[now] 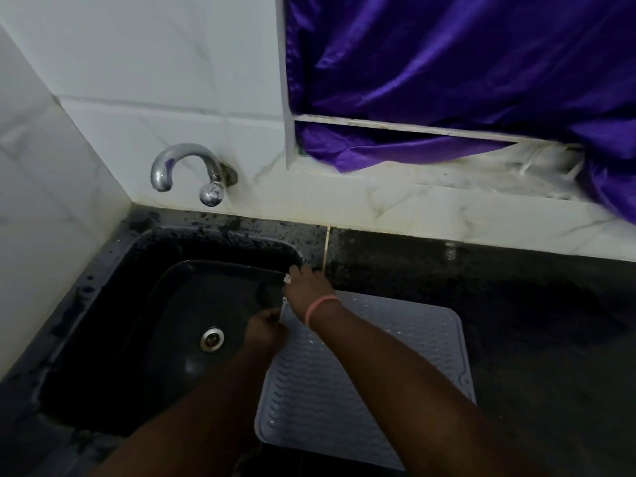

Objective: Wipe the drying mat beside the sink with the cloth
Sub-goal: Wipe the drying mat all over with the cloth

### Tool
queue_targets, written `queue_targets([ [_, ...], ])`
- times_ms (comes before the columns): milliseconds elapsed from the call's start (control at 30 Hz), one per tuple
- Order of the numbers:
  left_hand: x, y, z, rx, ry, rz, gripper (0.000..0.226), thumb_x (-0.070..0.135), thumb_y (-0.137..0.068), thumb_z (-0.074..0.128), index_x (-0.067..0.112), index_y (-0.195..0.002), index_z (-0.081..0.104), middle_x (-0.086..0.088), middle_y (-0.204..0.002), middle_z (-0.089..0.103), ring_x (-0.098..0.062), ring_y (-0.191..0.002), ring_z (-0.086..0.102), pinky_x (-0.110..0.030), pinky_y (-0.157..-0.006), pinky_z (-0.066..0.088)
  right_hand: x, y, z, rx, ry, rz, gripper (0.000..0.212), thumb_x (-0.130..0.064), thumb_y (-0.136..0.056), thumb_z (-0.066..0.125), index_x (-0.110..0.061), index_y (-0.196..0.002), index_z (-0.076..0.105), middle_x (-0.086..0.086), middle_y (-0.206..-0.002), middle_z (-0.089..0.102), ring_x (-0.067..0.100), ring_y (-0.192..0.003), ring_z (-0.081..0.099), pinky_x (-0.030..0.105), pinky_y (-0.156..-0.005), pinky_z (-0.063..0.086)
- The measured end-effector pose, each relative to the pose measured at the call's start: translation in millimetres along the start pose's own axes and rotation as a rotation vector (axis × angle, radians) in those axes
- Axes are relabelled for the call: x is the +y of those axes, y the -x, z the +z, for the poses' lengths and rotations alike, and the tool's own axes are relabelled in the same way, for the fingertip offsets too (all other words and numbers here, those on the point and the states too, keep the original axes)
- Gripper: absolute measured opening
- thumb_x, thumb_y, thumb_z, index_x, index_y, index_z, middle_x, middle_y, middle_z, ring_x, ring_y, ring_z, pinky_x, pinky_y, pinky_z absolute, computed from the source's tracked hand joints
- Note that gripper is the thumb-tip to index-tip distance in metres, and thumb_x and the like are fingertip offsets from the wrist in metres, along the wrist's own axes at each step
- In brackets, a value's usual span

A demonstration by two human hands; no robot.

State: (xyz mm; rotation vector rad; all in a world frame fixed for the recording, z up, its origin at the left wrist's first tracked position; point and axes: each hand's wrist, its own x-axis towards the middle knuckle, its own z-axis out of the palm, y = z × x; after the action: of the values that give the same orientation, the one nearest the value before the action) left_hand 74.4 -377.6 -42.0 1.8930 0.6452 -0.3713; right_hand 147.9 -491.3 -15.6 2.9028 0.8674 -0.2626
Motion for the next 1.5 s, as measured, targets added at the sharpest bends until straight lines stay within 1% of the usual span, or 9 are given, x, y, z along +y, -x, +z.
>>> queue_targets([
  [333, -12.4, -23.5, 3.7, -0.05, -0.069, -0.017, 0.03, -0.002, -0.093, 0.056, 0.011, -0.116, 0.07, -0.018, -0.11, 0.071, -0.042, -0.1, 0.066, -0.049, -0.086, 0.055, 25.9, 8.5, 26.2, 0.06, -0.014, 0.077, 0.031, -0.02, -0.098, 0.052, -0.013, -0.126, 0.066, 0.024, -0.146, 0.041, 0.046, -0.129, 0.04, 0.053, -0.102, 0.039],
  [500, -18.0, -27.3, 11.2, 0.008, -0.187, 0.053, 0.034, -0.003, -0.091, 0.055, 0.014, -0.115, 0.072, -0.015, -0.111, 0.072, -0.014, -0.073, 0.06, -0.019, -0.056, 0.043, 67.8, 48.9, 36.4, 0.042, 0.027, 0.245, 0.036, -0.019, -0.099, 0.044, -0.009, -0.127, 0.064, 0.02, -0.145, 0.043, 0.041, -0.127, 0.041, 0.048, -0.101, 0.037],
  [567, -17.4, -25.0, 13.4, 0.003, -0.271, 0.095, 0.036, -0.004, -0.092, 0.052, 0.012, -0.12, 0.069, -0.018, -0.117, 0.07, -0.022, -0.088, 0.063, -0.021, -0.064, 0.045, 101.1, 78.7, 37.4, -0.014, 0.02, 0.424, 0.036, -0.019, -0.099, 0.044, -0.01, -0.127, 0.065, 0.018, -0.146, 0.042, 0.039, -0.129, 0.041, 0.045, -0.102, 0.037],
  [633, -14.4, -20.8, 15.1, 0.028, -0.32, 0.139, 0.041, -0.004, -0.091, 0.049, 0.008, -0.127, 0.064, -0.021, -0.124, 0.065, -0.037, -0.109, 0.062, -0.038, -0.086, 0.05, 135.9, 114.4, 39.2, -0.063, -0.016, 0.619, 0.033, -0.022, -0.101, 0.047, -0.013, -0.125, 0.067, 0.016, -0.143, 0.044, 0.039, -0.128, 0.041, 0.045, -0.103, 0.039],
  [767, -16.2, -11.0, 17.4, 0.018, -0.456, 0.275, 0.052, 0.003, -0.097, 0.045, 0.009, -0.149, 0.044, -0.021, -0.146, 0.05, -0.041, -0.135, 0.045, -0.048, -0.112, 0.036, 176.0, 189.2, 53.3, -0.068, -0.043, 0.853, 0.033, -0.023, -0.103, 0.044, -0.018, -0.13, 0.064, 0.017, -0.138, 0.045, 0.037, -0.124, 0.044, 0.046, -0.1, 0.046],
  [933, -21.8, -1.1, 18.5, 0.013, -0.619, 0.286, 0.044, 0.023, -0.103, 0.036, 0.025, -0.144, 0.05, -0.023, -0.139, 0.051, -0.044, -0.127, 0.048, -0.051, -0.107, 0.04, 171.8, 230.7, 59.3, -0.062, -0.077, 0.947, 0.033, -0.023, -0.103, 0.042, -0.016, -0.125, 0.065, 0.016, -0.134, 0.047, 0.037, -0.123, 0.046, 0.044, -0.097, 0.046],
  [1133, -42.2, 9.7, 27.9, 0.048, -0.637, 0.3, 0.053, 0.017, -0.1, 0.037, 0.034, -0.15, 0.041, -0.023, -0.141, 0.05, -0.044, -0.13, 0.043, -0.051, -0.107, 0.039, 124.7, 263.4, 59.7, -0.084, -0.024, 0.912, 0.03, -0.019, -0.102, 0.043, -0.013, -0.118, 0.068, 0.015, -0.129, 0.053, 0.034, -0.119, 0.05, 0.042, -0.094, 0.048],
  [1367, -54.7, 25.4, 30.3, 0.187, -0.433, 0.184, 0.051, 0.023, -0.101, 0.04, 0.023, -0.152, 0.037, -0.025, -0.145, 0.047, -0.044, -0.133, 0.042, -0.054, -0.111, 0.037, 93.3, 269.5, 36.5, -0.412, -0.151, 0.973, 0.04, -0.03, -0.099, 0.048, -0.017, -0.136, 0.058, 0.015, -0.143, 0.046, 0.036, -0.132, 0.041, 0.044, -0.106, 0.044],
  [1500, -55.0, 31.0, 23.1, 0.238, -0.301, 0.127, 0.038, 0.021, -0.101, 0.044, 0.018, -0.136, 0.057, -0.018, -0.132, 0.061, -0.04, -0.12, 0.058, -0.048, -0.101, 0.045, 97.2, 258.3, 30.7, -0.096, -0.349, 1.048, 0.033, -0.018, -0.095, 0.052, -0.014, -0.127, 0.059, 0.018, -0.132, 0.046, 0.038, -0.114, 0.052, 0.041, -0.096, 0.048],
])
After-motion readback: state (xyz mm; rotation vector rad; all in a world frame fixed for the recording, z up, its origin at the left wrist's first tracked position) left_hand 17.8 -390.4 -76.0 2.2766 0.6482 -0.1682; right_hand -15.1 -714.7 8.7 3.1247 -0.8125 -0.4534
